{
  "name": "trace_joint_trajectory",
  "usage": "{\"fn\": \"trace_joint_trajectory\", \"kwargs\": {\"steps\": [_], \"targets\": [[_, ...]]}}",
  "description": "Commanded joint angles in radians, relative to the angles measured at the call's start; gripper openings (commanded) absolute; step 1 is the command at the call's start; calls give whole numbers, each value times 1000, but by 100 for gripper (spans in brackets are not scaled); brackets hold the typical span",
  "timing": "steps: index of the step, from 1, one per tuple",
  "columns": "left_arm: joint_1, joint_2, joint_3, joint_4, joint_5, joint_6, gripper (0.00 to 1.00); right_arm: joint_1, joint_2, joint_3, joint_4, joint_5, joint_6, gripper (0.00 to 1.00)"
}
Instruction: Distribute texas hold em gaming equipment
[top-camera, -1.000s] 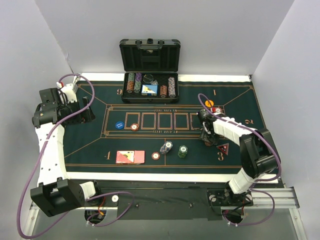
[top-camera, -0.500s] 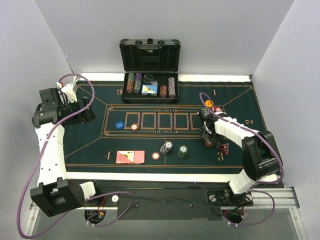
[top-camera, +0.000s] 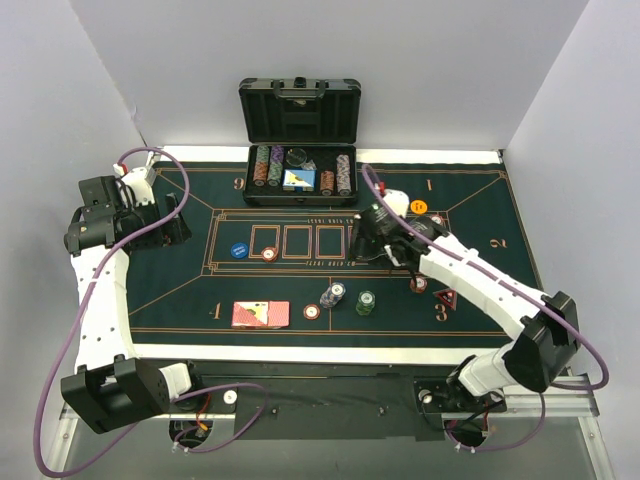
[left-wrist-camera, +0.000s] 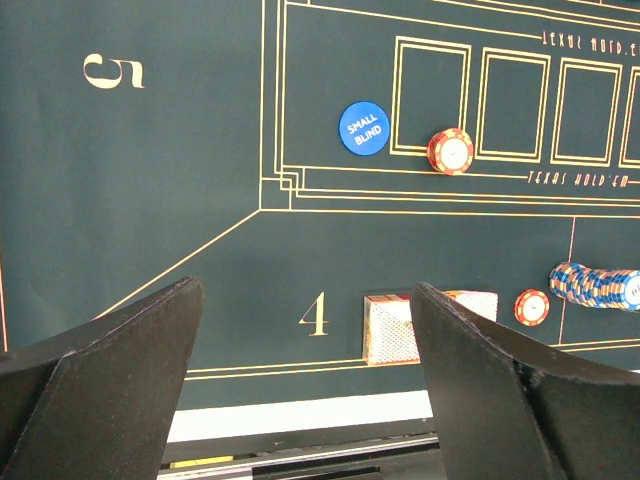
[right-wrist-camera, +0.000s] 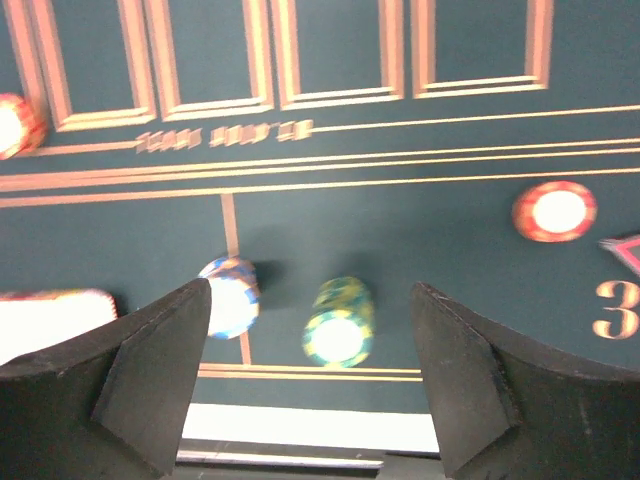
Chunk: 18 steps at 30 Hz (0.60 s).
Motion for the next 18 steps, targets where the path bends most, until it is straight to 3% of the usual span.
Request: {"fn": "trace_joint_trajectory", "kwargs": {"steps": [1,6,18], "targets": [[11,-11,7,25,17,0,96,116,63,111,-48,-91,-25,77],[11,-14,6,25,10,3,96,168,161,156,-70,-151,-77,82],[11,-19,10,20,4,7,96,202,298,177,-65,-203,-117,82]]}}
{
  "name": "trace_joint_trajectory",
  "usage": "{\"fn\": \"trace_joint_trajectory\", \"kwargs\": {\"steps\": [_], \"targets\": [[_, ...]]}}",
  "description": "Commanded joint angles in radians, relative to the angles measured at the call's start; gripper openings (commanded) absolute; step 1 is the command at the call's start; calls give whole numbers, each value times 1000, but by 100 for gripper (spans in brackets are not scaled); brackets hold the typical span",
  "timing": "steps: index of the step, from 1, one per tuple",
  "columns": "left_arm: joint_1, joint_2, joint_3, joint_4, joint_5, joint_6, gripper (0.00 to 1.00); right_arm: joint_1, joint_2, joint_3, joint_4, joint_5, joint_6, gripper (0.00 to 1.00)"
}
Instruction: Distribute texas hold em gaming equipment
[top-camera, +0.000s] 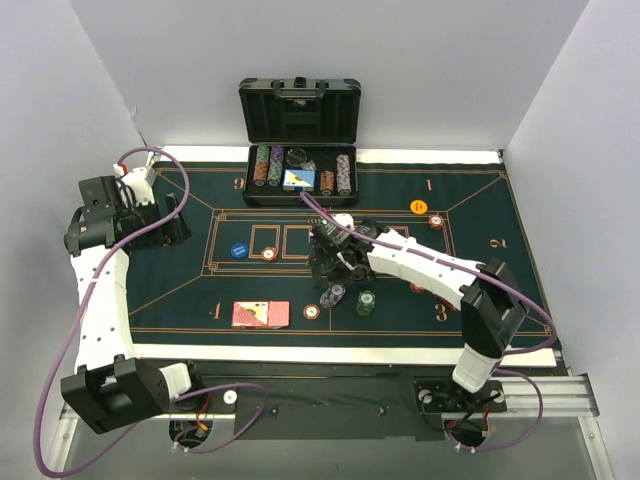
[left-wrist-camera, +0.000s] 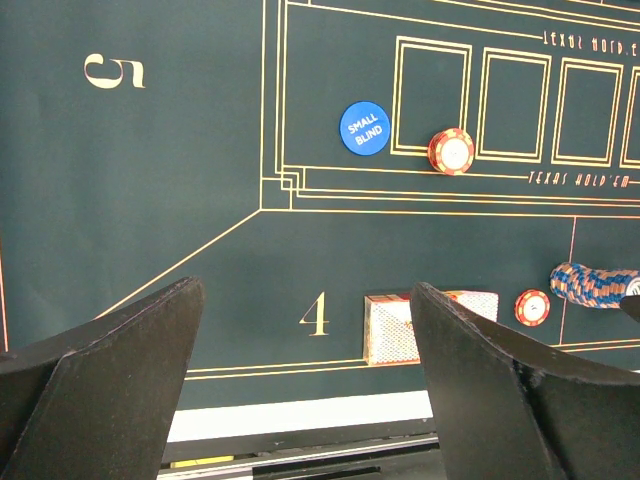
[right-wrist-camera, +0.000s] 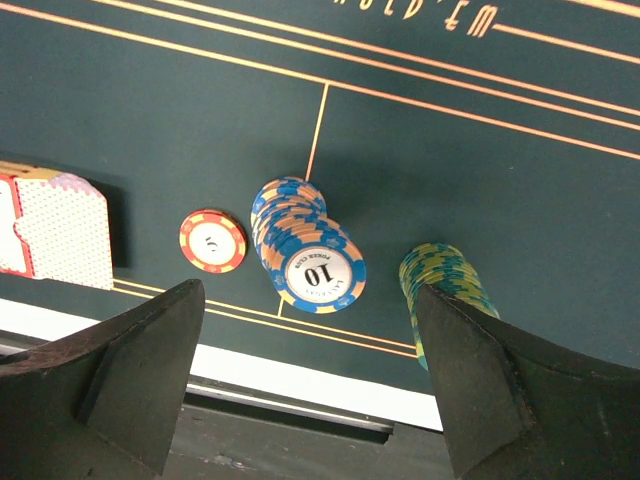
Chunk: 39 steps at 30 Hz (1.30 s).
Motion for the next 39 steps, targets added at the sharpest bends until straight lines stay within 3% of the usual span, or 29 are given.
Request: {"fn": "trace_joint_trajectory", "kwargs": {"steps": [1,14,39], "targets": [[11,-18,10,21,5,6,96,20,23,33,-39,-18,-18,81],[11,-19,6,24,5,8,96,23,102,11,-18,-10,-18,74],[18,-28,0,21,4,14,96,26,115,4,-2,-25,-6,45]]}}
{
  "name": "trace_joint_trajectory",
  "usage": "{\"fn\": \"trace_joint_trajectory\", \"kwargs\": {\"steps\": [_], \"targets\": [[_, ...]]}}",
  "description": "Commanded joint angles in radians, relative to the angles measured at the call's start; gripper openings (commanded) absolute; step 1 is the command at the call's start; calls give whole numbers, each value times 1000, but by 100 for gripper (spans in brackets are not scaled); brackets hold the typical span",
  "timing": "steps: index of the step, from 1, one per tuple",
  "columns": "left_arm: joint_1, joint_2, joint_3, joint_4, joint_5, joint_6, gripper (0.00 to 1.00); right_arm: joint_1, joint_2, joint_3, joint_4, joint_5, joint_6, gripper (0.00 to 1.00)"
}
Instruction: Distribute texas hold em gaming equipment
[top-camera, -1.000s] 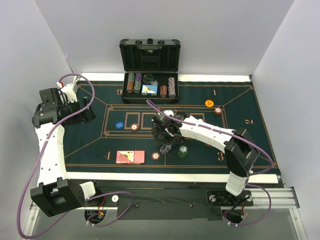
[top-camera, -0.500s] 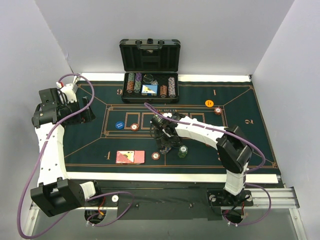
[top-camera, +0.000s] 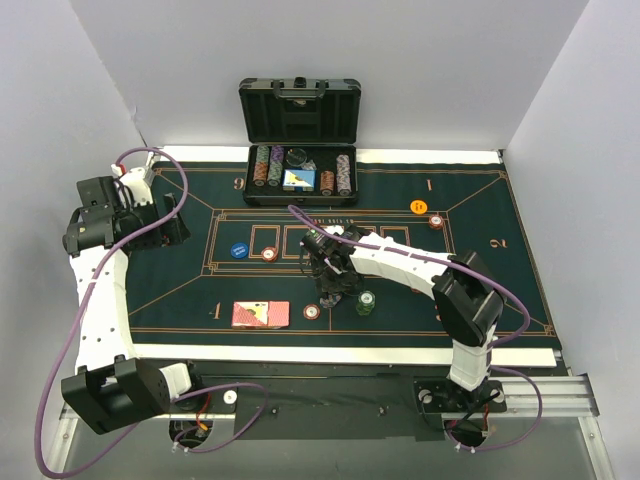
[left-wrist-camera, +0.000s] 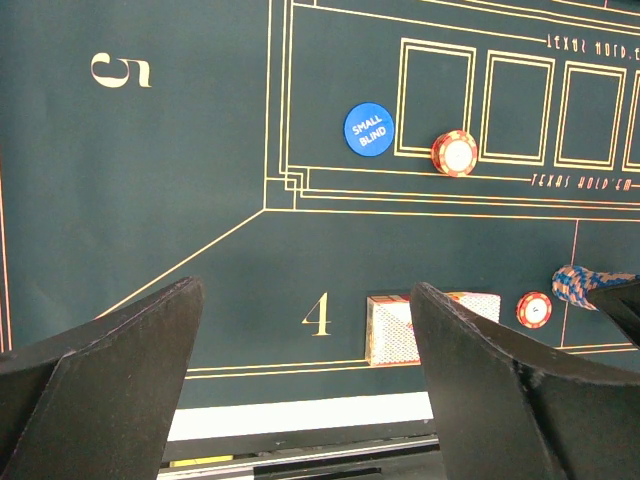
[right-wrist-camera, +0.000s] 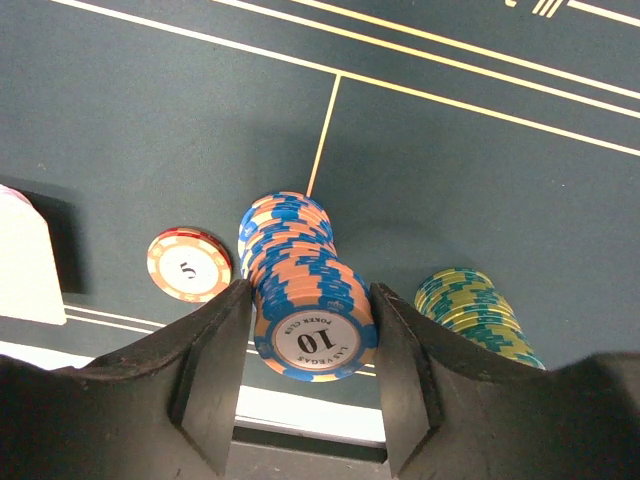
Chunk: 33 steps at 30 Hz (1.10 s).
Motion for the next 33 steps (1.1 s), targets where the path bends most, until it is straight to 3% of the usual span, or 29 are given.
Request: {"fn": "trace_joint_trajectory", "kwargs": {"steps": [1,14,26,33], "targets": [[9,-26,-2,21,4,13,96,10,-25,5,-29,-2,9,44],[8,-21,-2,24,6,13,96,13,-39,31,-52,-1,1,31],[9,-17,-5,28,6,13,96,36,-56,164,-141,5,-22,30],[9,-14,-9,33,4,16,96,33,54,325,-164,9,-51,30]]}}
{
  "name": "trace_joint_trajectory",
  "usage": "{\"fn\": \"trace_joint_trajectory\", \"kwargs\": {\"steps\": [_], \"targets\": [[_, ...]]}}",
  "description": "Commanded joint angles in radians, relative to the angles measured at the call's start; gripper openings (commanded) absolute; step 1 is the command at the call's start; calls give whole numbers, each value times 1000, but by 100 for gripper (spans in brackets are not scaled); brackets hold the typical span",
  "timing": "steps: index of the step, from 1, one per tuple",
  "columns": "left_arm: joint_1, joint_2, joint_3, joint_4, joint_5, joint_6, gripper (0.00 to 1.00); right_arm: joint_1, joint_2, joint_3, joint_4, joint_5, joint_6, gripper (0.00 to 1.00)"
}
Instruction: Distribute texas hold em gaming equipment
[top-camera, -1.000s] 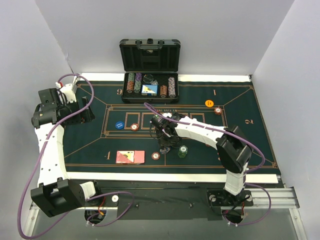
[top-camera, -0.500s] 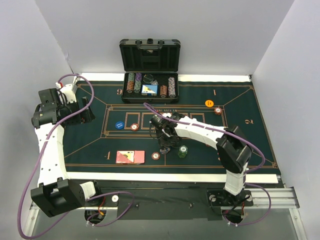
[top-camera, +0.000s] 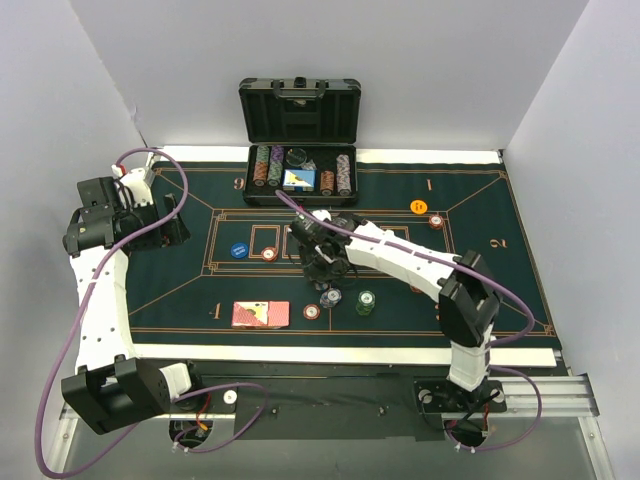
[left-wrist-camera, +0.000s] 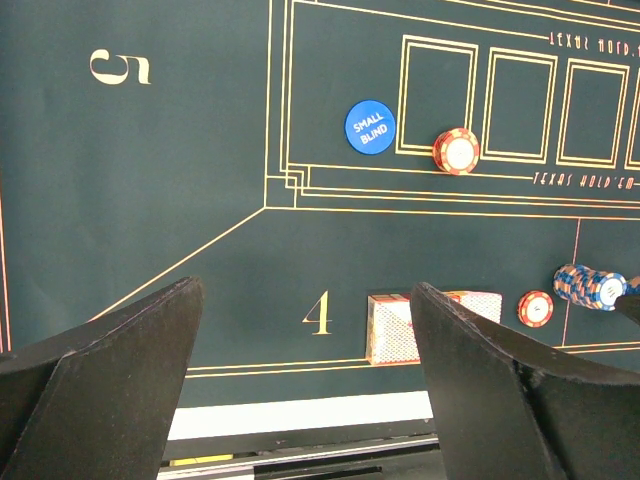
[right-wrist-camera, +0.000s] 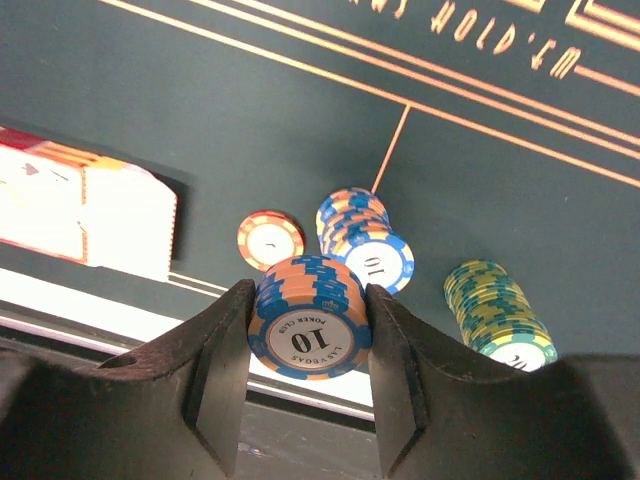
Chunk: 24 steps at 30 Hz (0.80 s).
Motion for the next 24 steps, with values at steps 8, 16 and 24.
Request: {"fn": "trace_joint_trajectory", "kwargs": {"steps": [8,16,24], "targets": [[13,13,18,37,6,-2,96,6,341,495,-79,-38,-59,29],[18,45,32,46,4,5,96,21,547,715,-74,-121,-58,26],[21,67,38,52,4,8,96,29,616,744,5,-158,-24,26]]}}
